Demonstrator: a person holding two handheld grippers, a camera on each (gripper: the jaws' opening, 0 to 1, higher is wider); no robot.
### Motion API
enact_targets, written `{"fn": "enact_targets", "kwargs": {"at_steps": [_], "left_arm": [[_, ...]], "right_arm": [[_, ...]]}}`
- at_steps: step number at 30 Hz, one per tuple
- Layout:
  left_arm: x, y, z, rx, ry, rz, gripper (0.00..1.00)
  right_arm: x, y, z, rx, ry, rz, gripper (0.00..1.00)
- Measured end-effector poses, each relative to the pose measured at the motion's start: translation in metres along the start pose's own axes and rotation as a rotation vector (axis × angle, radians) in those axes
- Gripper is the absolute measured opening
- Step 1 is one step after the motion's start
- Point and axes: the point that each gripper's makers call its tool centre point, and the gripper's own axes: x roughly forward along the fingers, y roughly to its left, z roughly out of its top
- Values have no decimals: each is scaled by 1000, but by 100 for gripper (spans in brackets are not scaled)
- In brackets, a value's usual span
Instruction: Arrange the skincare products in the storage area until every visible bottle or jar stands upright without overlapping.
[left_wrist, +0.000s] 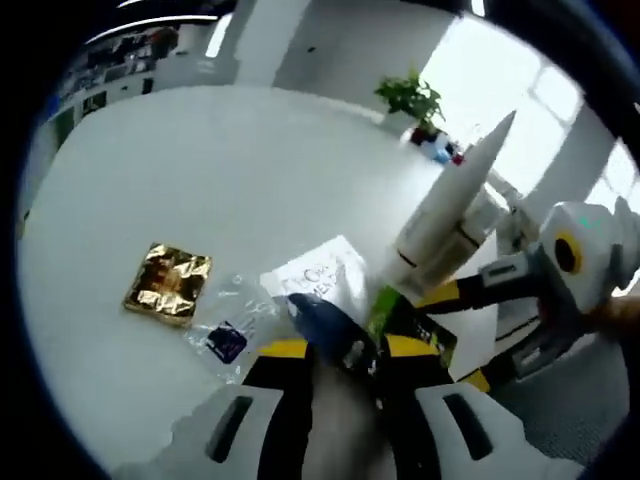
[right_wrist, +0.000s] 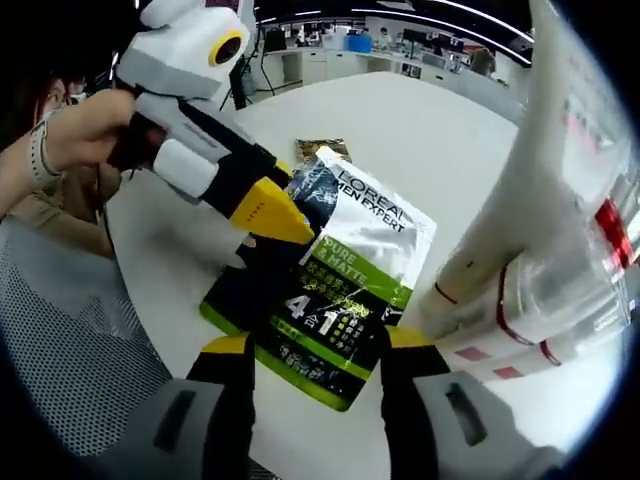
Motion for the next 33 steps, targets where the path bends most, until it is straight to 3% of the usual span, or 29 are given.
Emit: {"fn": "enact_targets", "kwargs": {"at_steps": [2, 4, 6, 10, 15, 19, 33], "left_arm": [[-7, 18, 11, 136, -28, 137, 34], [-6, 11, 20, 221, -49, 120, 43], [-2, -2, 17, 234, -15, 50, 43], [12, -3, 5, 259, 63, 33, 42], [24, 0, -6, 277, 104, 47, 41], [27, 4, -5, 311, 106, 57, 35], [33, 5, 1, 330, 109, 54, 35]], "right_arm": [[0, 0, 0, -6, 2, 5, 51], [0, 1, 1, -6, 7, 4, 51], [0, 1, 1, -2, 7, 2, 51], [0, 0, 1, 5, 2, -3, 51], [1, -2, 1, 0, 5, 2, 50], [1, -3, 1, -1, 7, 2, 50], [2, -9, 4, 25, 5, -16, 51]]}}
